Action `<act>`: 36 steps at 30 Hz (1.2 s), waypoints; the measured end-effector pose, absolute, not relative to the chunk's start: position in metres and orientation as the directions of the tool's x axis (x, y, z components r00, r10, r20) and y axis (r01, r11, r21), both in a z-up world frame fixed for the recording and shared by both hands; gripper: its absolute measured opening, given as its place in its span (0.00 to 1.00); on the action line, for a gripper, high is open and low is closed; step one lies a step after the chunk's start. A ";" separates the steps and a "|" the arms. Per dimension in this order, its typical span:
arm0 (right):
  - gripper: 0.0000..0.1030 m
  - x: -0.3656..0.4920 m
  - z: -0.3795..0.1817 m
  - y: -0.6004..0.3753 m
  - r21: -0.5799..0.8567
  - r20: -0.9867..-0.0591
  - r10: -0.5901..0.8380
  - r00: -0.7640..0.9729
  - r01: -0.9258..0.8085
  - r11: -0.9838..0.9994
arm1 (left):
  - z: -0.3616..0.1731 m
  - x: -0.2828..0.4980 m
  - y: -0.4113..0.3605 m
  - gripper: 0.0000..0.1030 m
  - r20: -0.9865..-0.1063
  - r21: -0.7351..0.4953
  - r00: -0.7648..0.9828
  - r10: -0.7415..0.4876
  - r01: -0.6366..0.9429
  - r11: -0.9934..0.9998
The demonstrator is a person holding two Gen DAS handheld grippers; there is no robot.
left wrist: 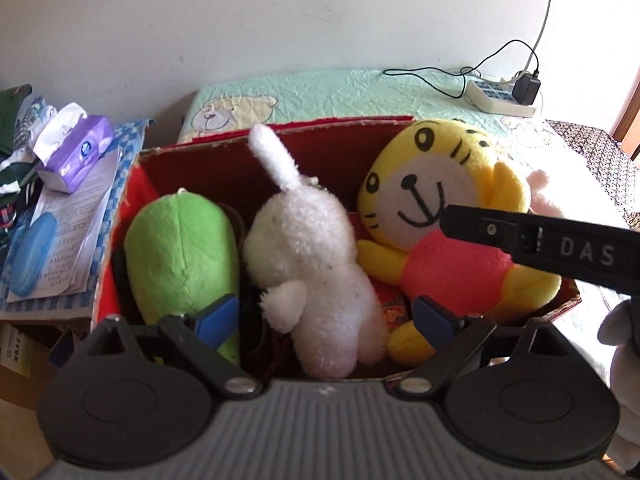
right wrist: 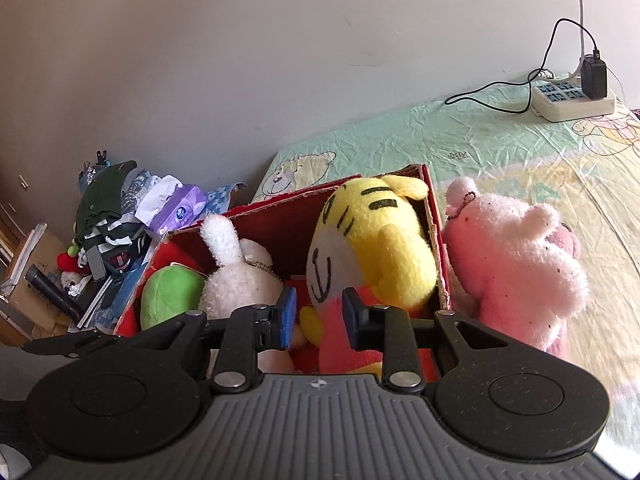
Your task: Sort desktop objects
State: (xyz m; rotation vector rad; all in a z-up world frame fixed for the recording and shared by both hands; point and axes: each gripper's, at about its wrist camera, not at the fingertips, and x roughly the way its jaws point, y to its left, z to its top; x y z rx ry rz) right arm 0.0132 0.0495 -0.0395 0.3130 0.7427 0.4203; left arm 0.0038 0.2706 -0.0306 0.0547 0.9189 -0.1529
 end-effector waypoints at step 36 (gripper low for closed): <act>0.30 -0.010 -0.052 0.043 0.389 -0.527 0.463 0.712 -0.283 0.877 | -0.038 0.005 0.272 0.97 -0.828 0.009 0.561 -0.027 0.062 0.998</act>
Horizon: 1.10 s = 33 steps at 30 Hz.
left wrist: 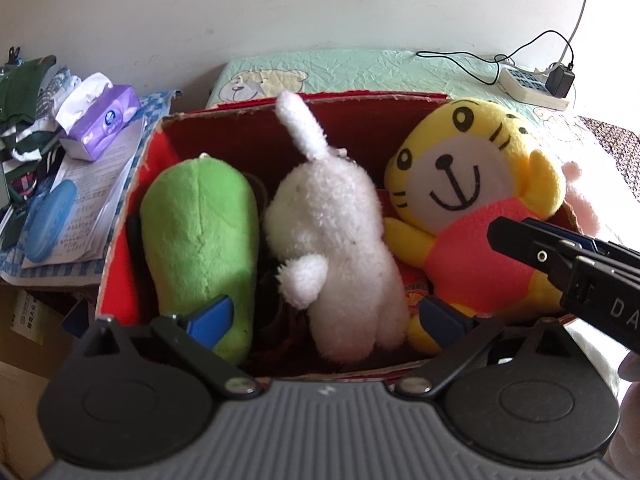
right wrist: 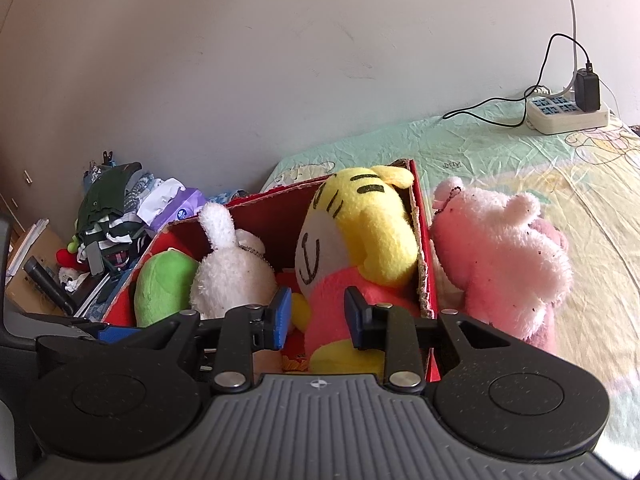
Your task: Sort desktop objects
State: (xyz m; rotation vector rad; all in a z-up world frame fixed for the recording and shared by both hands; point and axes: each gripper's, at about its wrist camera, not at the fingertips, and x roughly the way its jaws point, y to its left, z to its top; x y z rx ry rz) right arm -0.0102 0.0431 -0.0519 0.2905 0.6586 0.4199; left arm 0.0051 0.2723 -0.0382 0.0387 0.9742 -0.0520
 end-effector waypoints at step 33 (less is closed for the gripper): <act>0.36 -0.027 -0.046 -0.065 0.489 -0.414 0.559 0.719 -0.343 0.802 | 0.014 -0.060 0.218 0.98 -0.684 -0.108 0.726 -0.061 -0.018 0.994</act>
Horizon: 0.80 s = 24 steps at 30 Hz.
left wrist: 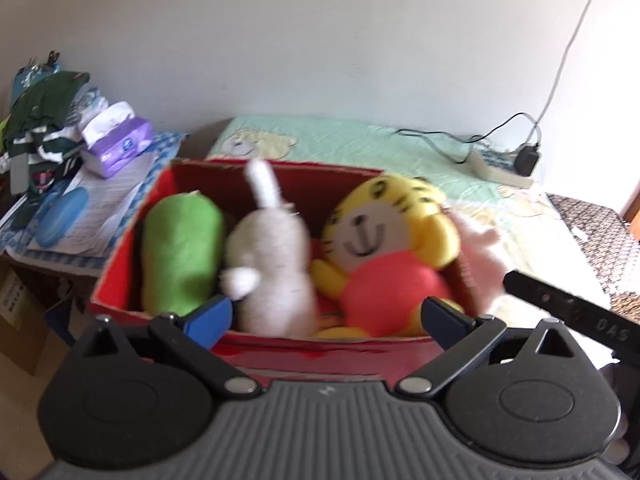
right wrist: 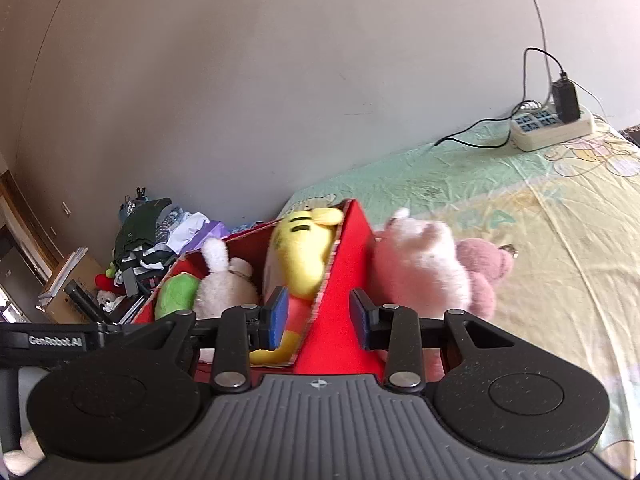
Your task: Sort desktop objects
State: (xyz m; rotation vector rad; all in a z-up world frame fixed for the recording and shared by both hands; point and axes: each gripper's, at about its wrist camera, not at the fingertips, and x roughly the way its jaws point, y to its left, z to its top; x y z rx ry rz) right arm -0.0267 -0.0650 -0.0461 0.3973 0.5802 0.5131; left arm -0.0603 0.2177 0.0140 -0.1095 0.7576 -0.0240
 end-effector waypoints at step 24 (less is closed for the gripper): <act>0.36 0.078 -0.125 -0.186 0.738 -0.496 0.732 0.466 -0.218 0.639 | -0.052 -0.016 0.026 0.94 -0.731 -0.017 0.672 -0.116 0.152 0.988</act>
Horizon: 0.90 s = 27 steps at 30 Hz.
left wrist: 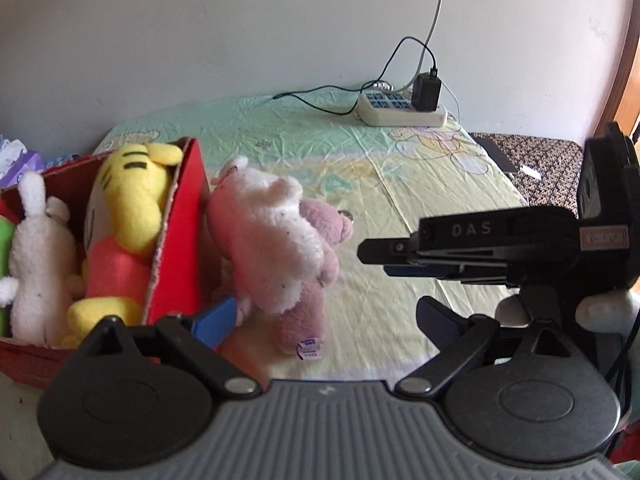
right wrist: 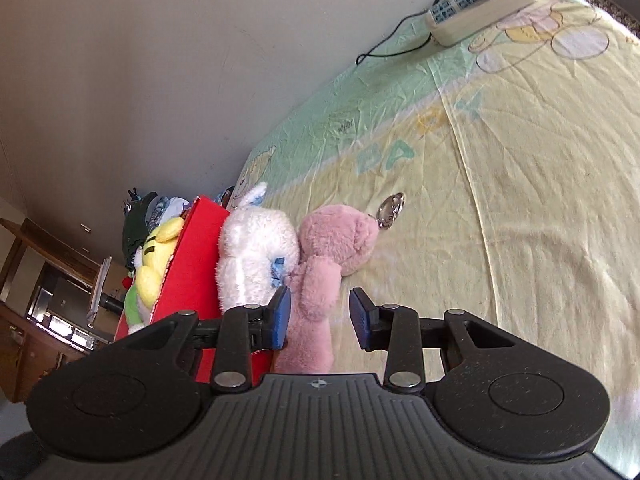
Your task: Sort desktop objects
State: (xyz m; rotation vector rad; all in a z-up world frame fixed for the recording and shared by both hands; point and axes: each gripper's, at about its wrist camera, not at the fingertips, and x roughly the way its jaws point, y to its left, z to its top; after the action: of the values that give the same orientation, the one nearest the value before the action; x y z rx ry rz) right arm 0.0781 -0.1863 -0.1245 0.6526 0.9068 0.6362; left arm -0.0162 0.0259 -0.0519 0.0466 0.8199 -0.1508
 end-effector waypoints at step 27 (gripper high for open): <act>0.21 0.079 -0.151 -0.199 0.789 -0.465 0.812 0.353 -0.249 0.561 | -0.082 -0.008 0.015 0.91 -0.770 -0.126 0.599 -0.220 0.194 0.973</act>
State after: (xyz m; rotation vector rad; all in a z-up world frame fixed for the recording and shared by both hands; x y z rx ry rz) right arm 0.0793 -0.1989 -0.1515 0.6808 0.9780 0.7589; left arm -0.0081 0.0149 -0.0820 -0.0302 0.8965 -0.2401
